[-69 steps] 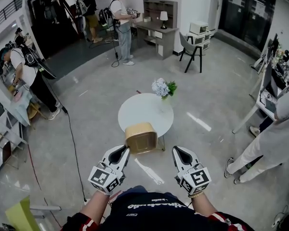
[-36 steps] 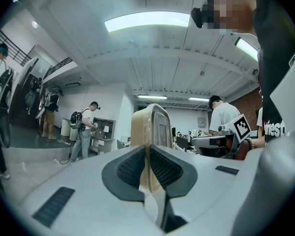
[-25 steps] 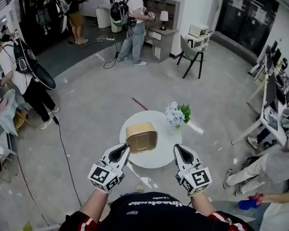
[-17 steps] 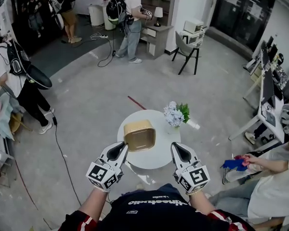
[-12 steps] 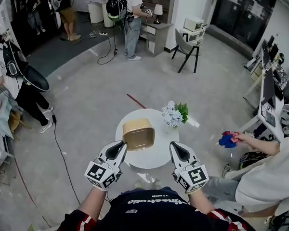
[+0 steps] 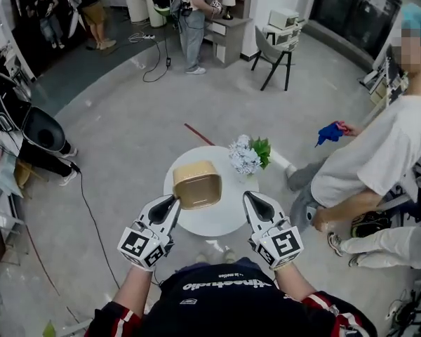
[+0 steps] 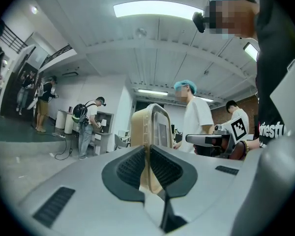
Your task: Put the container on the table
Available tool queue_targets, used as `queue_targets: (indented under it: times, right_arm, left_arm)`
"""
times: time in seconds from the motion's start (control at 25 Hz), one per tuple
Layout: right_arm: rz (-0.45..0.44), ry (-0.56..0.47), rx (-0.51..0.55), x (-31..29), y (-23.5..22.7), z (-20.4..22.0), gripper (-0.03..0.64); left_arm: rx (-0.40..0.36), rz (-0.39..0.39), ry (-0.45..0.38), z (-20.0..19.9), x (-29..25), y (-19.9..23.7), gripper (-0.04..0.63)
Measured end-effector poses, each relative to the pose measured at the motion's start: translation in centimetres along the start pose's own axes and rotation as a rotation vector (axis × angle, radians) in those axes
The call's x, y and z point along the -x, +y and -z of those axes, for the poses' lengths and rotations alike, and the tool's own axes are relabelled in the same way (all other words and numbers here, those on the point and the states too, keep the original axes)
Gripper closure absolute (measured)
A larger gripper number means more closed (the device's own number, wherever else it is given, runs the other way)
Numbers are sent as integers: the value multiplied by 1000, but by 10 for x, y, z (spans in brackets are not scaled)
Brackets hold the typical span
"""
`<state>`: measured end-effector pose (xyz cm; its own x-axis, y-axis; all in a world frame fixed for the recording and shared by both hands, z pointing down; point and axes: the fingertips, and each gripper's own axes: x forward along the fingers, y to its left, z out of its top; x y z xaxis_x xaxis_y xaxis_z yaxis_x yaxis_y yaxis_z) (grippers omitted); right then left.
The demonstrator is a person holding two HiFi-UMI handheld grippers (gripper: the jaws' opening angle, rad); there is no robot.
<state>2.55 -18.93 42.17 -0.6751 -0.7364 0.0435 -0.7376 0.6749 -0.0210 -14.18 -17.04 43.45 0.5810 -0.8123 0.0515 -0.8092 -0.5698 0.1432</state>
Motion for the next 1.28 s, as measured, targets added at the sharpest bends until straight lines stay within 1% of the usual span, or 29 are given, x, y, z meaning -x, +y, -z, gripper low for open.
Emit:
queue_targets:
  times: [0.16, 0.28, 0.64, 0.92, 1.04, 1.28]
  right_arm:
    - [-3, 6, -10, -6, -7, -1, 606]
    - [-13, 3, 1, -10, -8, -3, 606]
    - [-27, 1, 5, -17, -11, -4, 606]
    - [-21, 3, 8, -21, -12, 1, 606]
    - [-14, 7, 23, -23, -12, 6, 606]
    - [-25, 29, 30, -27, -9, 20, 606]
  left_arm:
    - [2, -3, 19, -1, -9, 3, 548]
    - [-1, -13, 38, 4, -12, 7, 548]
    - [14, -24, 64, 9, -18, 18, 548]
    - [81, -17, 109, 30, -23, 30, 549]
    - [107, -16, 141, 43, -26, 36, 548]
    - [189, -26, 205, 71, -31, 50, 548]
